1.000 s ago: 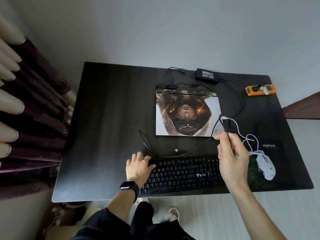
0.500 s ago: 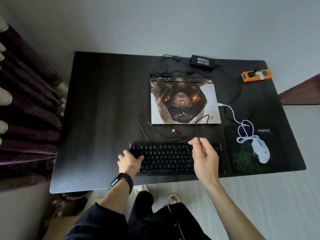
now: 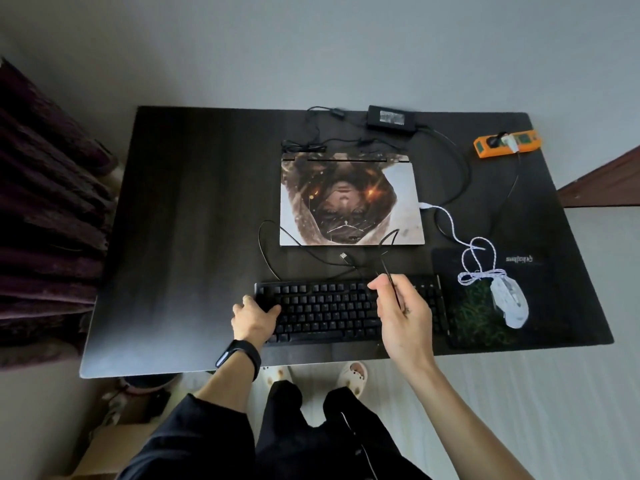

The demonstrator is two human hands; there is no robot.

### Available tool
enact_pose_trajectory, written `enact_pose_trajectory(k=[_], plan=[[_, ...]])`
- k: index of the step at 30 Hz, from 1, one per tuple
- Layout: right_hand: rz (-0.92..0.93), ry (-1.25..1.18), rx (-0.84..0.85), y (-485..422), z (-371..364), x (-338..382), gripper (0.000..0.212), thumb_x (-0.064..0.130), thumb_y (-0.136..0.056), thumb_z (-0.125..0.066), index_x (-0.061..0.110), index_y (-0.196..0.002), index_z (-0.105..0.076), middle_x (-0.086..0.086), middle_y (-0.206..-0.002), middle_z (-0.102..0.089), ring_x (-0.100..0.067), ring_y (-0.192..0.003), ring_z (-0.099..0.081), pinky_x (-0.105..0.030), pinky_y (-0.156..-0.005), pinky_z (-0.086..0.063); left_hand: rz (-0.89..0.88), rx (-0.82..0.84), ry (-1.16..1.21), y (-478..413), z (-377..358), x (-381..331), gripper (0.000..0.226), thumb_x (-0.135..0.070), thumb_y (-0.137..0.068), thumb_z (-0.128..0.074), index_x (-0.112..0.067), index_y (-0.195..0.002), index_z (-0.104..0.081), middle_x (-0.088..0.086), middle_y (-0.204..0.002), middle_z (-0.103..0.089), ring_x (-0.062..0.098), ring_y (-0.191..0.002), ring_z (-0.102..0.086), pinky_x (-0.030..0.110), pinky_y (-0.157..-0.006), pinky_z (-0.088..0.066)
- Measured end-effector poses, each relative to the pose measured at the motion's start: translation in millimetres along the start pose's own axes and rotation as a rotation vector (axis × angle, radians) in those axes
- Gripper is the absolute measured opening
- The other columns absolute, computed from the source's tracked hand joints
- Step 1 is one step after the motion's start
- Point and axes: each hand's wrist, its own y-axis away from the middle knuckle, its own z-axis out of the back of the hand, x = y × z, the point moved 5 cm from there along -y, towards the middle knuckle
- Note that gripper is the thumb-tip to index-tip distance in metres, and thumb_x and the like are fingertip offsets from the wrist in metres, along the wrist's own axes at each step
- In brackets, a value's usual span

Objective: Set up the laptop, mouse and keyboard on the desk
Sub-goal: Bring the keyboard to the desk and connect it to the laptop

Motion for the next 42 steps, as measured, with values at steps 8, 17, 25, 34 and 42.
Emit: enact_pose_trajectory(k=[8, 17, 25, 34, 42], plan=[[0.037, 0.115, 0.038, -18, 36, -22, 0.031, 0.037, -0.103, -0.048, 0.025, -0.080, -0.065, -0.001, -0.063, -0.055, -0.013, -0.059, -0.049, -0.024, -0.060, -0.041, 0.042, -0.078, -0.002, 10, -6, -1, 0.066, -0.048, -0.086, -0.065, -0.009, -0.135, -0.047, 0.018, -0.129, -0.047, 0.039, -0.121, -0.049, 0.047, -0.105, -0.041], [-0.308, -0.144, 0.116, -20, 64, -70, 0.044, 0.049, -0.104, -0.038, 0.021, -0.086, -0.067, 0.008, -0.055, -0.048, -0.013, -0.045, -0.042, -0.027, -0.048, -0.037, -0.273, 0.194, 0.044, 106, -59, -97, 0.042, -0.048, -0.094, -0.052, -0.018, -0.120, -0.065, 0.007, -0.115, -0.068, 0.027, -0.108, -0.064, 0.033, -0.088, -0.051], [-0.840, -0.631, 0.110, -19, 64, -115, 0.032, 0.028, -0.105, -0.047, 0.013, -0.080, -0.060, 0.003, -0.063, -0.046, -0.007, -0.039, -0.032, -0.017, -0.035, -0.023, 0.187, 0.509, 1.163, 123, -56, -126, 0.024, -0.019, -0.103, -0.039, -0.017, -0.083, -0.050, -0.008, -0.044, -0.040, 0.007, -0.032, -0.036, 0.014, -0.036, -0.030], [-0.918, -0.710, 0.024, -65, 45, -139, 0.027, 0.013, -0.102, -0.047, 0.012, -0.075, -0.051, -0.004, -0.070, -0.050, -0.013, -0.054, -0.050, -0.023, -0.054, -0.031, -0.112, 0.149, 1.267, 103, 154, -96, 0.011, -0.017, -0.097, -0.045, -0.019, -0.095, -0.056, -0.009, -0.051, -0.036, 0.005, -0.035, -0.026, 0.022, -0.050, -0.011], [-0.354, 0.104, 0.803, -54, -86, -40, 0.021, 0.020, -0.100, -0.052, 0.014, -0.098, -0.072, 0.006, -0.055, -0.040, -0.008, -0.043, -0.028, -0.018, -0.041, -0.019, -0.228, 0.085, 1.325, 94, 260, -90, 0.026, -0.017, -0.097, -0.037, -0.011, -0.115, -0.054, -0.009, -0.090, -0.073, 0.005, -0.037, -0.026, 0.019, -0.039, -0.023]])
